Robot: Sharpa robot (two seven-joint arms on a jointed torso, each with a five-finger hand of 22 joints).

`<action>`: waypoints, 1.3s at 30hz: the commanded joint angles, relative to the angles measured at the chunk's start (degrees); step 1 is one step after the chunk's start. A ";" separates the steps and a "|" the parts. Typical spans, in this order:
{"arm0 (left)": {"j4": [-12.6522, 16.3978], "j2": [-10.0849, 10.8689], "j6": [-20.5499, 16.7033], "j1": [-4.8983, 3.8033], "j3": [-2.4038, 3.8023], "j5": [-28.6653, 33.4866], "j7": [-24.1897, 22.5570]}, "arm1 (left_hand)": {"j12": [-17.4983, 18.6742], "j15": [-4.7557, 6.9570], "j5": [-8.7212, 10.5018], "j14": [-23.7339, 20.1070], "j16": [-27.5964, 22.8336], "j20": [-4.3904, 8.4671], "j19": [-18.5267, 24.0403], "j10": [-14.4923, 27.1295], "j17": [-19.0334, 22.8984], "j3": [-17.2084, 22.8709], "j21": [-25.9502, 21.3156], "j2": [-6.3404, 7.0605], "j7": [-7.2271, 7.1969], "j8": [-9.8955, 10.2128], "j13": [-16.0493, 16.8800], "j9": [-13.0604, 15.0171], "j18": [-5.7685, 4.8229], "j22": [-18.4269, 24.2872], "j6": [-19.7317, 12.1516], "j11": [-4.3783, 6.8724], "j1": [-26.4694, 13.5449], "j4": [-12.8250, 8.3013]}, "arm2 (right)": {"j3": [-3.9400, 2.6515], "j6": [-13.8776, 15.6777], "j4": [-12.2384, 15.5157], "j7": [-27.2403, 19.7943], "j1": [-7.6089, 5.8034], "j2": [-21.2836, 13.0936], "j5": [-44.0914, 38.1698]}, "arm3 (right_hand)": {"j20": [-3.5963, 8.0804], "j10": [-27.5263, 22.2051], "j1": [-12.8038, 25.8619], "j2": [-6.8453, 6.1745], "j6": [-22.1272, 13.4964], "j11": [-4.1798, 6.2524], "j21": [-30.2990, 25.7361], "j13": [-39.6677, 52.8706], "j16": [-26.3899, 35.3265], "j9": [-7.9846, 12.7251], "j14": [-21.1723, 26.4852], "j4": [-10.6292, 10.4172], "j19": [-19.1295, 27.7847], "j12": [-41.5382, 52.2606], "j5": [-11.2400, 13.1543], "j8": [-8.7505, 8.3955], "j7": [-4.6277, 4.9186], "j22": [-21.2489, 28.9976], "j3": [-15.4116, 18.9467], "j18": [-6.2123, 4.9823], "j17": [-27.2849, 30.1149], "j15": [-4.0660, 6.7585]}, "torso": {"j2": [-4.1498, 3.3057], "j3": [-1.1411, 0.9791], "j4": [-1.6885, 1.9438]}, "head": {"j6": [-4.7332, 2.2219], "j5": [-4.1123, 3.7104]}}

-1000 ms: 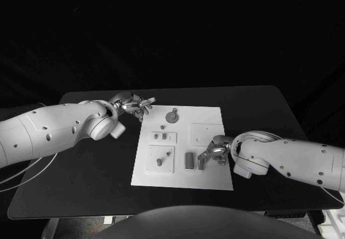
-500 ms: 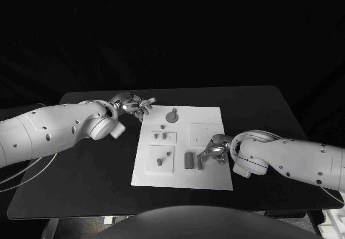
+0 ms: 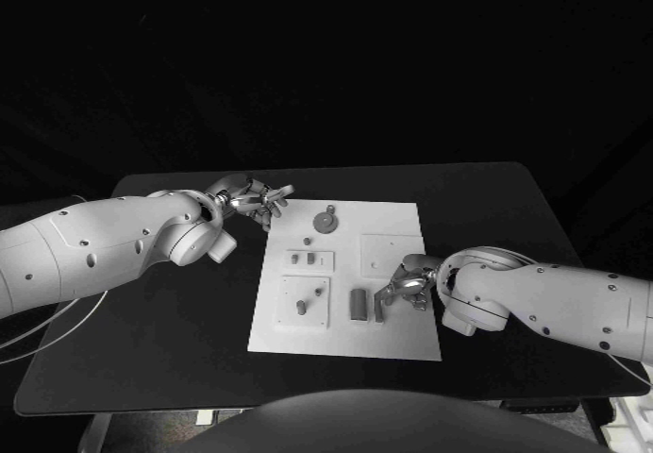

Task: Assemble the parts on the task board

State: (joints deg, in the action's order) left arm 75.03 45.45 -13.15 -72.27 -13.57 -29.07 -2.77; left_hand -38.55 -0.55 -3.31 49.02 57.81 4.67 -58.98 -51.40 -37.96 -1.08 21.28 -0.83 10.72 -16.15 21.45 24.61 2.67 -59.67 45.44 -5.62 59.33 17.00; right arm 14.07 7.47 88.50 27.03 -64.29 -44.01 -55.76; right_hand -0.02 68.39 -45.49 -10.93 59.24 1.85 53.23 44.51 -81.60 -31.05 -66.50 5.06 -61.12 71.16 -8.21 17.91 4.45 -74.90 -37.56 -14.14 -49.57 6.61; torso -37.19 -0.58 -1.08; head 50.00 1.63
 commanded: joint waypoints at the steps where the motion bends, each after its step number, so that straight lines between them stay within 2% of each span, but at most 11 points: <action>1: 0.12 -0.04 0.75 -0.04 0.04 -0.11 -0.30 | -0.40 -0.11 0.28 -0.44 0.16 0.35 0.17 0.40 -0.10 0.44 -0.38 0.24 0.27 -0.27 -0.08 -0.08 2.41 -0.09 0.01 0.10 -0.49 0.01 | -0.01 -0.16 0.57 -2.17 0.01 -0.50 -1.96 | 0.37 -0.15 -0.60 -0.18 -0.20 -0.25 -0.18 0.09 -0.14 -0.11 -0.07 -0.01 0.02 -0.06 0.23 -0.30 0.38 -0.10 0.07 -0.86 0.07 0.40 | 0.01 0.00 -0.01 | 0.00 0.03; 4: 0.11 0.01 0.73 -0.04 0.04 -0.11 -0.30 | -0.40 -0.11 0.28 -0.44 0.16 0.35 0.17 0.40 -0.10 0.44 -0.38 0.24 0.27 -0.28 -0.08 -0.08 2.41 -0.10 0.01 0.10 -0.49 0.01 | -0.01 -0.11 1.18 -3.57 0.01 -1.07 -3.18 | 0.42 -0.14 -1.73 0.10 -0.23 -0.24 -0.14 0.10 -0.10 -0.19 -0.09 1.22 0.05 -0.06 0.51 -0.25 0.39 -0.15 0.38 -0.86 0.09 0.42 | 0.01 0.00 -0.01 | 0.00 0.03; 6: 0.09 0.01 0.71 -0.04 0.04 -0.11 -0.31 | -0.40 -0.11 0.28 -0.44 0.16 0.36 0.17 0.39 -0.10 0.45 -0.38 0.24 0.27 -0.28 -0.09 -0.08 2.42 -0.10 0.01 0.11 -0.48 0.01 | 0.00 0.38 1.81 -4.71 0.01 -1.72 -3.84 | 0.47 -0.13 -3.41 0.21 -0.26 -0.26 -0.14 0.10 -0.05 -0.25 -0.08 2.90 0.10 -0.06 0.78 -0.21 0.38 -0.17 0.42 -0.86 0.12 0.42 | 0.01 -0.02 -0.05 | 0.00 0.04; 7: 0.10 0.02 0.71 -0.04 0.04 -0.11 -0.31 | -0.40 -0.11 0.28 -0.44 0.16 0.36 0.17 0.39 -0.10 0.45 -0.38 0.24 0.27 -0.28 -0.09 -0.08 2.42 -0.10 0.01 0.11 -0.48 0.01 | 0.00 0.51 2.03 -5.46 0.01 -1.91 -4.29 | 0.48 -0.08 -4.36 0.25 -0.22 -0.32 -0.11 0.11 -0.05 -0.33 -0.12 3.98 0.06 -0.04 3.41 -0.14 0.29 -0.18 0.65 -0.86 0.12 0.42 | 0.01 -0.02 -0.05 | 0.00 0.02; 10: 0.10 0.00 0.74 -0.04 0.04 -0.15 -0.32 | -0.41 -0.11 0.28 -0.44 0.16 0.36 0.17 0.39 -0.10 0.45 -0.39 0.25 0.27 -0.29 -0.09 -0.08 2.42 -0.11 0.01 0.11 -0.46 0.00 | 0.01 0.66 2.61 -6.86 0.01 -2.33 -6.17 | 0.51 0.09 -6.42 0.26 -0.21 -0.24 -0.11 0.11 -0.03 -0.40 -0.22 6.08 -0.01 0.01 4.71 -0.09 0.36 -0.15 0.67 -0.86 0.15 0.44 | 0.01 -0.03 -0.05 | 0.00 -0.02; 17: 0.10 0.05 0.83 -0.04 0.04 -0.21 -0.26 | -0.43 -0.10 0.28 -0.43 0.17 0.37 0.15 0.39 -0.11 0.50 -0.39 0.25 0.27 -0.31 -0.09 -0.09 2.43 -0.14 -0.01 0.11 -0.30 -0.02 | 0.03 -1.41 3.11 -7.03 0.04 -2.66 -10.03 | 0.36 0.47 -10.04 0.55 0.68 -0.02 -0.20 0.00 0.09 -0.89 -0.35 9.90 -0.08 -0.06 5.29 0.58 0.11 -0.05 1.21 -0.86 0.25 0.40 | -0.01 -0.05 -0.04 | 0.00 -0.03; 23: 0.08 -0.08 0.93 -0.04 0.04 -0.23 -0.25 | -0.44 -0.10 0.28 -0.43 0.17 0.37 0.15 0.39 -0.11 0.52 -0.39 0.25 0.27 -0.33 -0.10 -0.09 2.43 -0.16 -0.02 0.12 -0.19 -0.02 | 0.04 -2.25 3.07 -6.76 0.13 -2.21 -11.50 | 0.24 0.57 -10.65 0.74 1.19 0.14 -0.24 -0.05 0.09 -1.17 -0.38 10.61 -0.12 -0.12 5.31 0.95 -0.06 0.00 1.52 -0.86 0.26 0.37 | -0.02 -0.04 -0.04 | 0.00 -0.11; 39: 0.07 -0.09 1.25 -0.04 0.04 -0.25 -0.08 | -0.46 -0.10 0.28 -0.43 0.18 0.36 0.14 0.40 -0.12 0.53 -0.40 0.21 0.28 -0.35 -0.11 -0.10 2.42 -0.19 -0.04 0.11 -0.09 0.00 | 0.05 -4.16 2.92 -5.05 0.82 -1.50 -13.68 | 0.10 0.89 -10.22 0.78 2.24 0.60 -0.25 -0.10 0.01 -1.71 -0.57 10.40 -0.24 -0.15 5.36 1.66 -0.53 0.06 2.16 -0.86 0.27 0.21 | 0.00 -0.02 -0.01 | 0.00 -0.06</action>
State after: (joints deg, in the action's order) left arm 74.97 45.44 -12.80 -72.27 -13.57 -29.15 -2.66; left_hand -38.78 -0.55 -3.31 49.02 57.81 4.67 -58.98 -51.40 -37.99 -0.80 21.28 -0.83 10.53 -16.15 21.41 24.57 2.67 -59.76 45.44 -5.62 59.33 16.98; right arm 14.12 5.23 91.32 21.60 -63.53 -45.56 -68.01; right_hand -0.03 69.02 -55.61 -10.17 61.17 2.47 53.24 44.50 -81.60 -32.75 -67.16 15.36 -61.12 71.16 -3.11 19.43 3.84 -74.93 -35.68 -14.15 -49.36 6.61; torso -37.20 -0.60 -1.08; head 50.00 1.52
